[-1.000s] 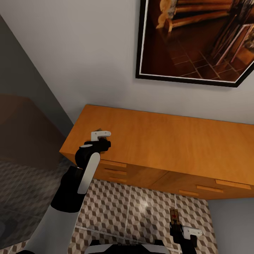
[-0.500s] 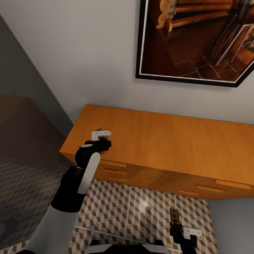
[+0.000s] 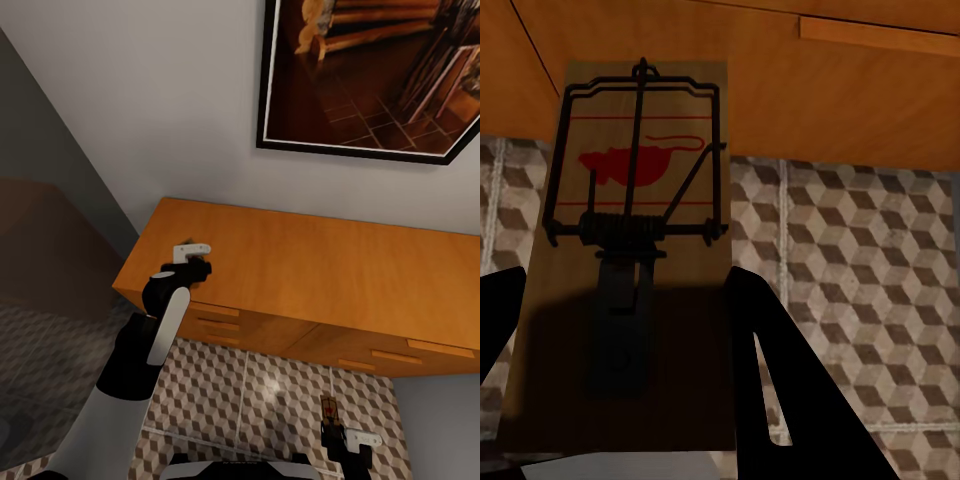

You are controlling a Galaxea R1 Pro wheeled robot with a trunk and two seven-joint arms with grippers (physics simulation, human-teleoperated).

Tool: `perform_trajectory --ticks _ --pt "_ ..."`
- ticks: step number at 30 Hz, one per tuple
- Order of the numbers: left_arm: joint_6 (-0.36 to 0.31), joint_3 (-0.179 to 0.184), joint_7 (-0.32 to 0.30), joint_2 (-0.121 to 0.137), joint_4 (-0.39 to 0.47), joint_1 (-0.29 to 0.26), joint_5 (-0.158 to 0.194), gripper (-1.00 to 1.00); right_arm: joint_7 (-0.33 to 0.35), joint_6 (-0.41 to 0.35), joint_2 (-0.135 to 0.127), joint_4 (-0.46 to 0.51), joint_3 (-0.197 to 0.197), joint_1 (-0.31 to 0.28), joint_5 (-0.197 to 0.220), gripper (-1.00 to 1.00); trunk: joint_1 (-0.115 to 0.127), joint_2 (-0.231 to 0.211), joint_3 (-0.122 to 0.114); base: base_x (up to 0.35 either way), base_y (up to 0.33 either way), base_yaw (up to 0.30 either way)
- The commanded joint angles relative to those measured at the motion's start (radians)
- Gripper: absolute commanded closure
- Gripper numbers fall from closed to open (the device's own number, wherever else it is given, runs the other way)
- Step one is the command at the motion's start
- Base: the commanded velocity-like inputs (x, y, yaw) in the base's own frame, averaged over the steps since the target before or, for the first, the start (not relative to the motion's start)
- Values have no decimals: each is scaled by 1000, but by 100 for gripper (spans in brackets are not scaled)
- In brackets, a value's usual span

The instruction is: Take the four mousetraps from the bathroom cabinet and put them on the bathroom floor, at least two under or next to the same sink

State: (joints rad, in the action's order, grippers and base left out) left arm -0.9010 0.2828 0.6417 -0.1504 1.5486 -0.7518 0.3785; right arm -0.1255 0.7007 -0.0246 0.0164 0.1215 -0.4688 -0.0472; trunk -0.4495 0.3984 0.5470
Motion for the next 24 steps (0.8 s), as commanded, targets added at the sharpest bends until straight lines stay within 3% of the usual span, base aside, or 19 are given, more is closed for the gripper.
perform_trajectory --ticks 1,5,9,11,15,24 --pt "9 1 10 0 1 -2 8 100 -2 3 0 -1 6 -1 -3 100 -1 2 1 0 0 0" --pt "66 1 9 1 0 -3 -16 100 -2 3 0 -1 6 -1 -3 100 -1 2 1 0 0 0" --pt "108 2 6 1 -1 -3 -149 100 -2 3 0 -1 6 -1 -3 100 -1 2 1 0 0 0" --pt "114 8 -3 3 -1 -3 -190 100 -2 3 0 -1 6 -1 -3 100 -1 2 1 0 0 0" --pt "118 22 -47 6 -1 -3 -214 100 -2 3 0 -1 6 -1 -3 100 -1 2 1 0 0 0" --pt "120 31 -66 16 -1 -3 -222 100 -2 3 0 -1 6 -1 -3 100 -1 2 1 -155 39 0"
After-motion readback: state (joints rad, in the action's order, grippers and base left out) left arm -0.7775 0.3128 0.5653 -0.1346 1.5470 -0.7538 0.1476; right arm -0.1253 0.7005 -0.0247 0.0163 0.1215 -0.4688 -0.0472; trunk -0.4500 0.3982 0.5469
